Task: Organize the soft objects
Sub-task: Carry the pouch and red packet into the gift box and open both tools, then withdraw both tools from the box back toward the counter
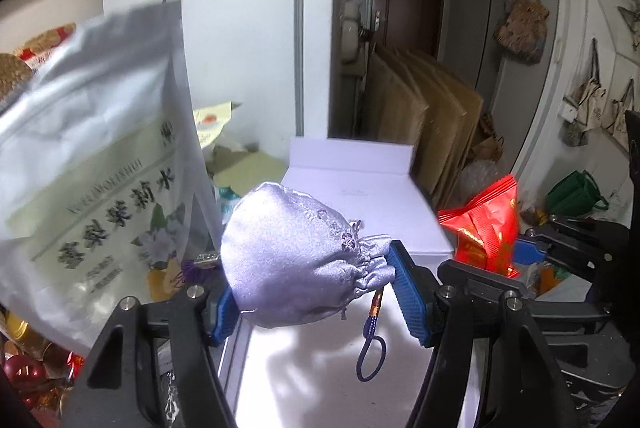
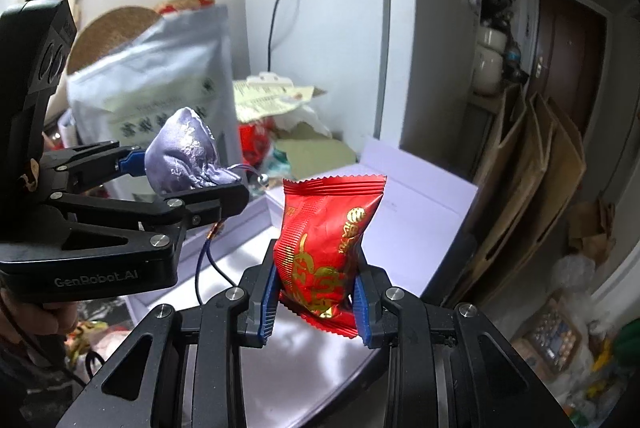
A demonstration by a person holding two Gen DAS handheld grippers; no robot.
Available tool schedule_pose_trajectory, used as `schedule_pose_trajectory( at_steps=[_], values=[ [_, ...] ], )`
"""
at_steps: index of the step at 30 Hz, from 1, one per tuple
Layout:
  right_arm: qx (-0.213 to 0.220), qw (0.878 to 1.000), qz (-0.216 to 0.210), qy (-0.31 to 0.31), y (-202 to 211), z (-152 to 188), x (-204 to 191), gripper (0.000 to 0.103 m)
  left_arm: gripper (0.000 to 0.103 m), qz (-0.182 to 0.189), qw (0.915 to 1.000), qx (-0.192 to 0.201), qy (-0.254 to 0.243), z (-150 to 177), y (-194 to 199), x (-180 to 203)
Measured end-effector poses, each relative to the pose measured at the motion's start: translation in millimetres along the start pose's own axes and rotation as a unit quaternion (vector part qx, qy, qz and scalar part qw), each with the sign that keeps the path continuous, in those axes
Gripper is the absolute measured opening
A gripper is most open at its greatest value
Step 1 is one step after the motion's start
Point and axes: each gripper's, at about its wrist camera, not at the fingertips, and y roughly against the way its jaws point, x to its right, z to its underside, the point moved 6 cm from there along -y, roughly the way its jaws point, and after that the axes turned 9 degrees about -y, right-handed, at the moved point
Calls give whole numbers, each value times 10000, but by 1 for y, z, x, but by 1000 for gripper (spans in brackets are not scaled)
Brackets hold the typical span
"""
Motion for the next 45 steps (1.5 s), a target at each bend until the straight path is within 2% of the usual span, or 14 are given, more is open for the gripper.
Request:
schedule_pose_trajectory(
  at_steps=[12, 15, 17, 21, 28, 32, 45],
  values=[
    [-644, 9979, 70, -45, -53, 19, 9, 32, 65, -164, 9971, -743, 11, 23, -54, -10],
    [-694, 9975, 90, -119, -57, 20, 14, 37, 66, -248, 9958, -877, 62, 25, -58, -13],
    [-726, 9972, 138, -133, -56, 21, 16, 45, 67, -365, 9945, -978, 56, 27, -61, -14],
    [-787, 9966, 219, -130, -53, 23, 19, 49, 68, -491, 9922, -1139, 89, 31, -62, -13],
    [-681, 9970, 338, -112, -35, 21, 21, 54, 69, -710, 9930, -946, -66, 21, -39, -5],
    [-535, 9978, 353, -146, -19, 14, 21, 55, 73, -807, 9939, -750, -69, 8, -19, -3],
    [257, 9987, 437, -102, 59, -28, 9, 57, 73, -1018, 9947, 52, -117, -33, 75, 6]
  ],
)
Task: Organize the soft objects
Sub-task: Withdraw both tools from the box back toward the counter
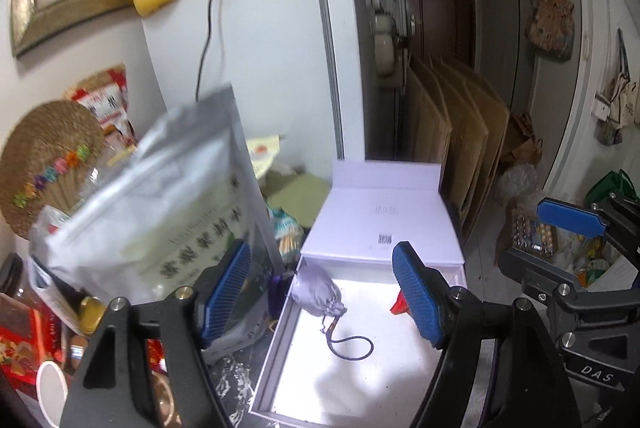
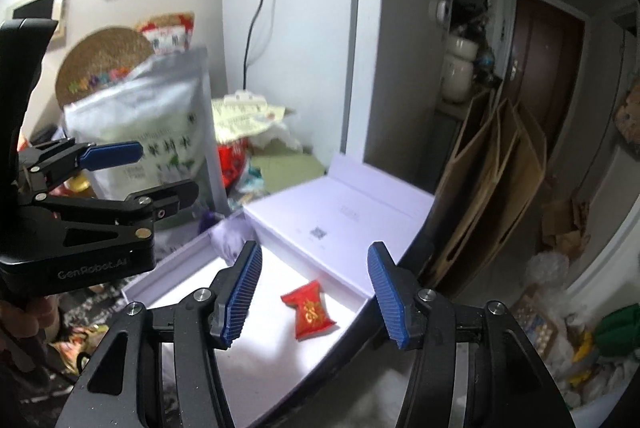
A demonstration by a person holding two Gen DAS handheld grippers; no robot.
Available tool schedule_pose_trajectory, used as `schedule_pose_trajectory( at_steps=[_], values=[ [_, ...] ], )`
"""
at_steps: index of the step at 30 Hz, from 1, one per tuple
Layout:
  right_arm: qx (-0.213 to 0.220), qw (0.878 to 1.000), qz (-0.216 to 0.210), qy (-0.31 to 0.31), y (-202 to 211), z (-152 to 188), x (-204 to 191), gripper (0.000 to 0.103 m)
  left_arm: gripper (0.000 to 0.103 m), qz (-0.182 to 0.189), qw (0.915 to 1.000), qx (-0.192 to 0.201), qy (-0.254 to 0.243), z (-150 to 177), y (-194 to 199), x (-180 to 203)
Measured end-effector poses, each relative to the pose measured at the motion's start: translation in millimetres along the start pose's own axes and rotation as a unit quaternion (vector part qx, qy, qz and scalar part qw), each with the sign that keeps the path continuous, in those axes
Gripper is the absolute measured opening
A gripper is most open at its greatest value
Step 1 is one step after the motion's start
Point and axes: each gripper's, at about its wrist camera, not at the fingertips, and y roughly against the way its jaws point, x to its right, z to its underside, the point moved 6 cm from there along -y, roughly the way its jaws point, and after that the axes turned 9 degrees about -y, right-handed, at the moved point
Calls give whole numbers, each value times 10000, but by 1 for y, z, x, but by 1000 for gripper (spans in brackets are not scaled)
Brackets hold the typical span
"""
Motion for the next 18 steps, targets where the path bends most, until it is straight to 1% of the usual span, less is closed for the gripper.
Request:
schedule_pose_trajectory(
  at_steps=[1, 4, 9, 13, 14, 15, 16, 18],
  values=[
    [78, 10000, -7, -1, 8, -3, -2, 59, 73, -28, 10000, 67, -5, -2, 8, -1],
    [271, 9996, -31, 16, 30, -8, -7, 59, 73, -64, 9997, 240, 4, -4, 34, -3],
    [513, 9986, -75, 30, 62, -7, -17, 60, 73, -63, 9989, 468, -15, 1, 73, 0],
    [652, 9978, -139, 48, 85, 0, -26, 68, 74, -115, 9979, 624, -89, 10, 104, 3],
    [677, 9976, -151, 52, 91, 2, -28, 72, 75, -133, 9977, 662, -94, 13, 113, 4],
    [708, 9973, -167, 51, 97, 4, -31, 74, 82, -145, 9975, 687, -87, 16, 119, 4],
    [747, 9970, -195, 51, 104, 7, -34, 75, 94, -173, 9971, 732, -66, 19, 126, 3],
    [803, 9965, -236, 71, 115, 12, -39, 77, 99, -329, 9958, 858, -2, 28, 143, 1]
  ],
)
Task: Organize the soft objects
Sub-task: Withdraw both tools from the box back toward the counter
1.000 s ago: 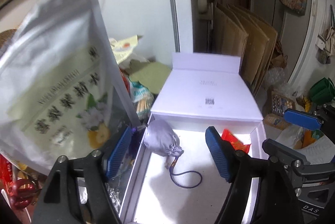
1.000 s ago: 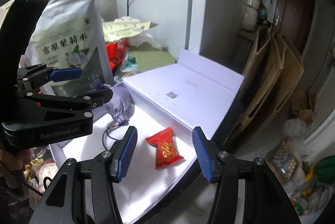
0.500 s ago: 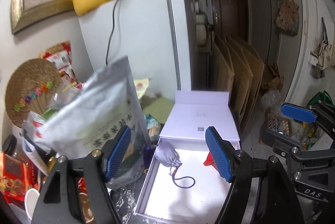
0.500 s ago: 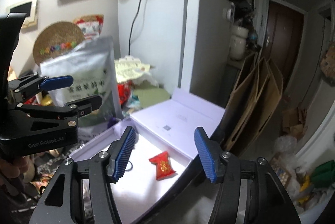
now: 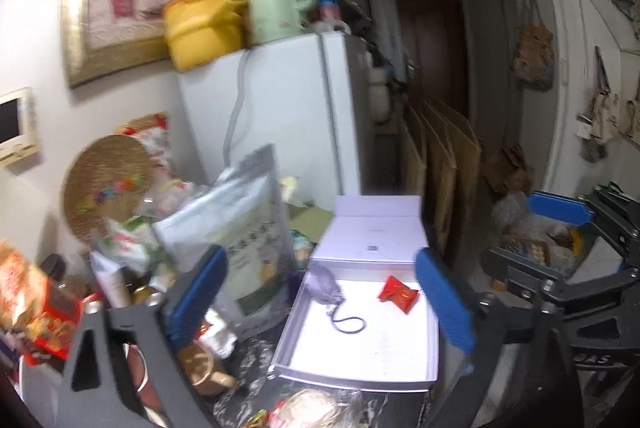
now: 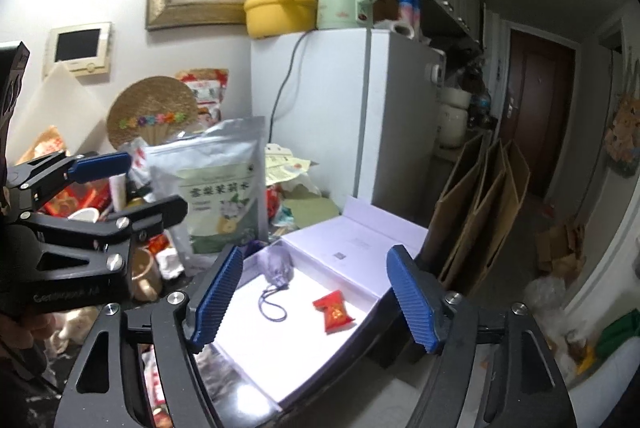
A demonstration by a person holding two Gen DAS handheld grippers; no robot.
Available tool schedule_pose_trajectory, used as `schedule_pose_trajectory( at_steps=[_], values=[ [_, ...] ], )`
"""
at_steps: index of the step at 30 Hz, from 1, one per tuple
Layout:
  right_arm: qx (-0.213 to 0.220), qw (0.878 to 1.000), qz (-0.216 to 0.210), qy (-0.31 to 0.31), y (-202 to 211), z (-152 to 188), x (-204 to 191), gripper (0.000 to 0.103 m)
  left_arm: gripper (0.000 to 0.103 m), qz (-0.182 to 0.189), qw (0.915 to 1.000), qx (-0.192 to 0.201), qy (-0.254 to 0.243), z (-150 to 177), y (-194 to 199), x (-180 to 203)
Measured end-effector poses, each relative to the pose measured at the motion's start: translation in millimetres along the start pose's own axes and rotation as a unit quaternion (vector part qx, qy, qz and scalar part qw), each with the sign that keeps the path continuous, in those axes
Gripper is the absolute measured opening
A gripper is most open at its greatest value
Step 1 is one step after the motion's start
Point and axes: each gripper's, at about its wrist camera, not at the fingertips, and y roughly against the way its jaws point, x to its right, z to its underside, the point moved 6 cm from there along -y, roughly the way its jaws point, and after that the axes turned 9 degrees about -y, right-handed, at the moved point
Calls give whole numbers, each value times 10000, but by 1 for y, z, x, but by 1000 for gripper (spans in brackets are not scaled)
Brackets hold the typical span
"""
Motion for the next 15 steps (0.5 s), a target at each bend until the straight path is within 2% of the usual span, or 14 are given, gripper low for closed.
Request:
schedule_pose_trajectory(
  at_steps=[2, 15],
  values=[
    [69, 10000, -23, 9, 14, 5, -6, 83, 99, 46, 10000, 28, 17, 5, 12, -1],
    [47, 9993, -334, 134, 58, 50, -44, 87, 99, -374, 9992, -130, 49, 59, 70, -10]
  ],
)
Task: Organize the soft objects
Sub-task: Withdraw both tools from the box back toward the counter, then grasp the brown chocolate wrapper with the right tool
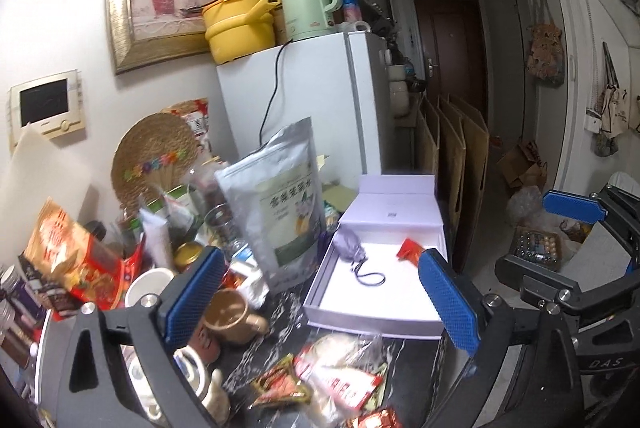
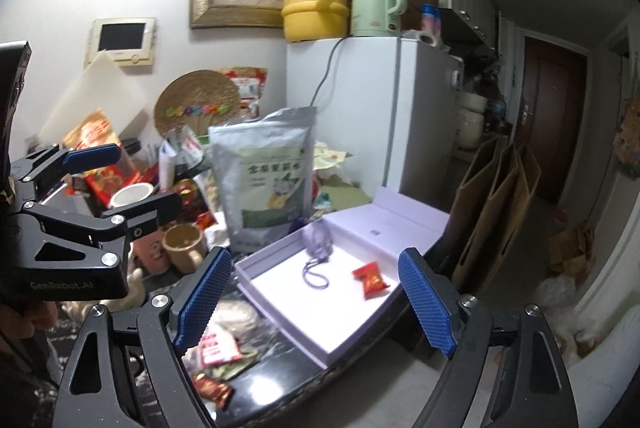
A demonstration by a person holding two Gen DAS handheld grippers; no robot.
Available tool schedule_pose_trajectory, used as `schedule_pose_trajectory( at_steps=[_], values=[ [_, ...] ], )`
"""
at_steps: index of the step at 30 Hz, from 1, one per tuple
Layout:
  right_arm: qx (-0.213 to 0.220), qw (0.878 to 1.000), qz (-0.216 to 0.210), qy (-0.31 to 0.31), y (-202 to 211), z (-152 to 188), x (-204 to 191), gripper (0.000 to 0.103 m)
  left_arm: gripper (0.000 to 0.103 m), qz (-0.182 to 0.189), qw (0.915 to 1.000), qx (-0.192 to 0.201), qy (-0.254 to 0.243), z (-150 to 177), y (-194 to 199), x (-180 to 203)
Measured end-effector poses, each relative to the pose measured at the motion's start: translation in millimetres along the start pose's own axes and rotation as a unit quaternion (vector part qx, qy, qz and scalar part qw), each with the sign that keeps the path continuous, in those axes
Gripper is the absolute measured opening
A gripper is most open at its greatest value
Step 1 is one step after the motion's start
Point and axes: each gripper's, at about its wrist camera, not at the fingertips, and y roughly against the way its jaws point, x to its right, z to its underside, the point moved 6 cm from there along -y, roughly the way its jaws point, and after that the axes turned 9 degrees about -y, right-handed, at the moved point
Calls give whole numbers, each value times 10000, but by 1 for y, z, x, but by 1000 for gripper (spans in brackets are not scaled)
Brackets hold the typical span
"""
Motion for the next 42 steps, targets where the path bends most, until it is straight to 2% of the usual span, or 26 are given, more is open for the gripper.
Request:
schedule_pose_trajectory(
  at_steps=[6, 14, 26, 30, 42],
  values=[
    [-52, 9998, -111, 134, 5, 23, -20, 87, 99, 33, 9997, -202, 161, 32, 6, -2],
    [-359, 9989, -262, 126, -1, 61, -36, 87, 99, -21, 9975, -522, 483, 80, 8, -8],
    [-724, 9963, -456, 35, -18, 112, -49, 87, 99, 241, 9899, -1033, 941, 146, 0, -11],
    [-959, 9940, -522, -64, -28, 133, -51, 87, 99, 424, 9857, -1195, 1112, 164, -6, -9],
    [-1746, 9822, -604, -348, -68, 191, -53, 87, 99, 406, 9770, -1707, 1214, 215, -31, -11]
  ],
)
